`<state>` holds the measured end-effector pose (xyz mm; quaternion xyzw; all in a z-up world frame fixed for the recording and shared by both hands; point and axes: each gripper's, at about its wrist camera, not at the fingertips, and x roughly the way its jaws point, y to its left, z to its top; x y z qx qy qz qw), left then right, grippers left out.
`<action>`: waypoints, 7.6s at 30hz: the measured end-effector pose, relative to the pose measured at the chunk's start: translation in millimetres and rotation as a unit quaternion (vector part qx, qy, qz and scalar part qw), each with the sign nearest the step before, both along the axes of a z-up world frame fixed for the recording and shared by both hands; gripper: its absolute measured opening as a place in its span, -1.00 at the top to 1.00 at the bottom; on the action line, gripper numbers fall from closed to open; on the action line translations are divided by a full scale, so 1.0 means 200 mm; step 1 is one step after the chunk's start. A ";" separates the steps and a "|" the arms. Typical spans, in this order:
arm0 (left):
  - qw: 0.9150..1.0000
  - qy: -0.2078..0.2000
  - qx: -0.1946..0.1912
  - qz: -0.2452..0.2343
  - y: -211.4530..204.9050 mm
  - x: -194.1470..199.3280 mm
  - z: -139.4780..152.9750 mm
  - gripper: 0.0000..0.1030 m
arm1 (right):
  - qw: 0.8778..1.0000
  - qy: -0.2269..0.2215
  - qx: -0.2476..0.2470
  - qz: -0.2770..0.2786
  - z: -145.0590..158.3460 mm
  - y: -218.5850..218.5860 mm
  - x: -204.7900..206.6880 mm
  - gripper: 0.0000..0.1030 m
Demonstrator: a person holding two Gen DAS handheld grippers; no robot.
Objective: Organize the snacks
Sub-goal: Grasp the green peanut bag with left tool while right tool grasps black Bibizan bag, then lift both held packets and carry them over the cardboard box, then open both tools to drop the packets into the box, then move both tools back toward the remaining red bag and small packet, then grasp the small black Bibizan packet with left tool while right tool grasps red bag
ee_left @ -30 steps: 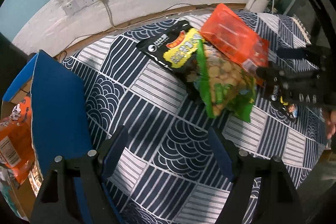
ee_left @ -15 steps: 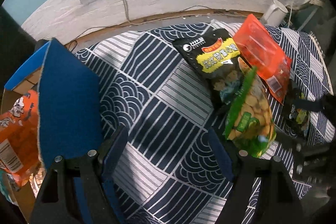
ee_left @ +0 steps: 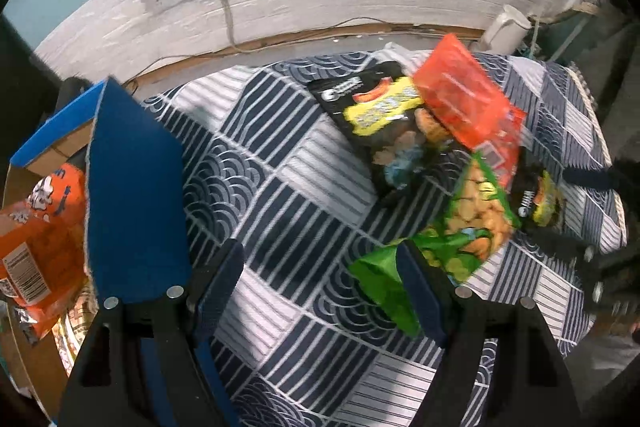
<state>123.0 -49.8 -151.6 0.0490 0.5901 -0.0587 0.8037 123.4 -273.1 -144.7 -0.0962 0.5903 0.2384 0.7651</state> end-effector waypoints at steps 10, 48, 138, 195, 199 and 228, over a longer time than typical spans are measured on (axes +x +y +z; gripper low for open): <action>0.990 -0.018 0.022 -0.142 -0.32 -0.07 -0.01 -0.67 | 1.000 0.014 -0.020 -0.013 -0.08 -0.31 0.06 -0.56; 0.984 0.016 0.016 -0.175 -0.42 -0.19 -0.20 0.37 | 0.998 0.035 -0.042 -0.011 -0.31 -0.25 -0.12 -0.14; 0.988 -0.088 0.004 0.129 1.34 -0.67 0.36 -0.40 | 0.979 -0.030 0.054 0.196 0.47 1.57 -0.49 -0.15; 0.997 -0.059 0.030 -0.036 0.04 0.02 0.49 -0.67 | 0.999 -0.052 0.006 -0.014 0.49 0.09 0.28 -0.57; 0.999 -0.040 0.019 -0.025 0.01 0.17 0.38 -0.67 | 0.999 -0.038 0.000 -0.006 0.34 0.08 0.38 -0.57; 0.993 0.053 -0.074 0.072 0.09 0.43 -0.18 -0.67 | 0.996 0.040 -0.057 0.049 -0.30 0.14 0.53 -0.51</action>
